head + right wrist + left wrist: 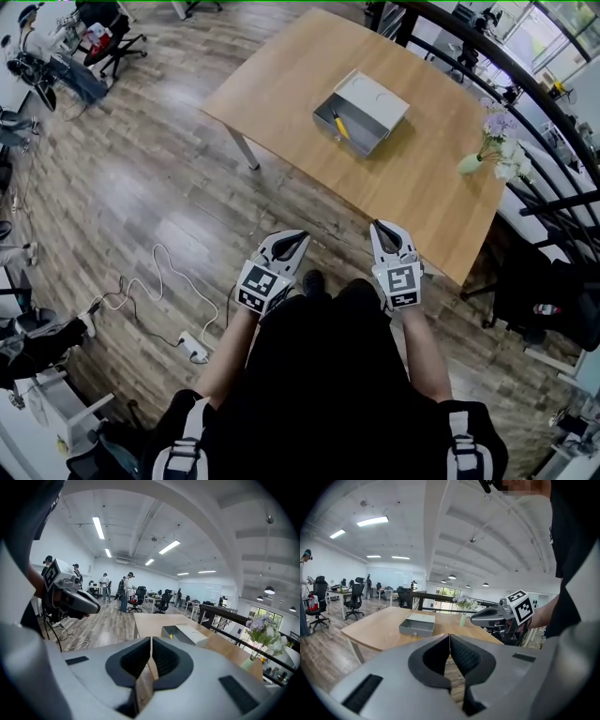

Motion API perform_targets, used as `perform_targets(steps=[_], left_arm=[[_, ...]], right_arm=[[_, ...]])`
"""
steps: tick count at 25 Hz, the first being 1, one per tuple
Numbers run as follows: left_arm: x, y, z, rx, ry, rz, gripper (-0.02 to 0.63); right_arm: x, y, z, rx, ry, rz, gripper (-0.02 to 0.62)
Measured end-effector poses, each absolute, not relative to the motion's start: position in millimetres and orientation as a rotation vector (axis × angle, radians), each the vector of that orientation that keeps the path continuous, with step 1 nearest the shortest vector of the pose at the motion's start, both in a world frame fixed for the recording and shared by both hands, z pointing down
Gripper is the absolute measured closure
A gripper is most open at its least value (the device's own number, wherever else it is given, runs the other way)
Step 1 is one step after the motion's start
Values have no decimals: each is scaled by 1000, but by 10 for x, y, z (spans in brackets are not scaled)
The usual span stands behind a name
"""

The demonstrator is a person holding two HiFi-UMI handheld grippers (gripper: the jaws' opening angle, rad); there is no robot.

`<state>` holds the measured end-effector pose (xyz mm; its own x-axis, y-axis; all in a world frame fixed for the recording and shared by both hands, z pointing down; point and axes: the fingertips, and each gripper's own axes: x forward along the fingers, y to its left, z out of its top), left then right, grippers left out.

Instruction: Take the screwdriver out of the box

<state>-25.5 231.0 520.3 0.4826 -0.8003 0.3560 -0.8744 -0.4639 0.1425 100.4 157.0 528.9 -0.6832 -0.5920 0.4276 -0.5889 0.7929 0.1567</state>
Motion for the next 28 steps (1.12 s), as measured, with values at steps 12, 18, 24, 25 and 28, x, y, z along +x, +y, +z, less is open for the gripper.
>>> perform_targets(steps=[12,18,24,25,28], left_arm=[[-355,2248,5170,2440,-1406,331,584],[-324,2166,5160,2438,-1407,326,583],[-335,2021,5152,2416,-1437,318,583],[-348,1989,5150,2411,-1444,317,583],[-377,1868,5136,2405,-1462,324,584]], right_arm=[[932,1521,5233,899,-2526,9,568],[938,1477,5278,865,-2523,16,568],[911,1305,5326,834,-2529,27,568],[895,1266,5324,828,-2532,25,568],[839,1128,5310,805,-2543,17,568]])
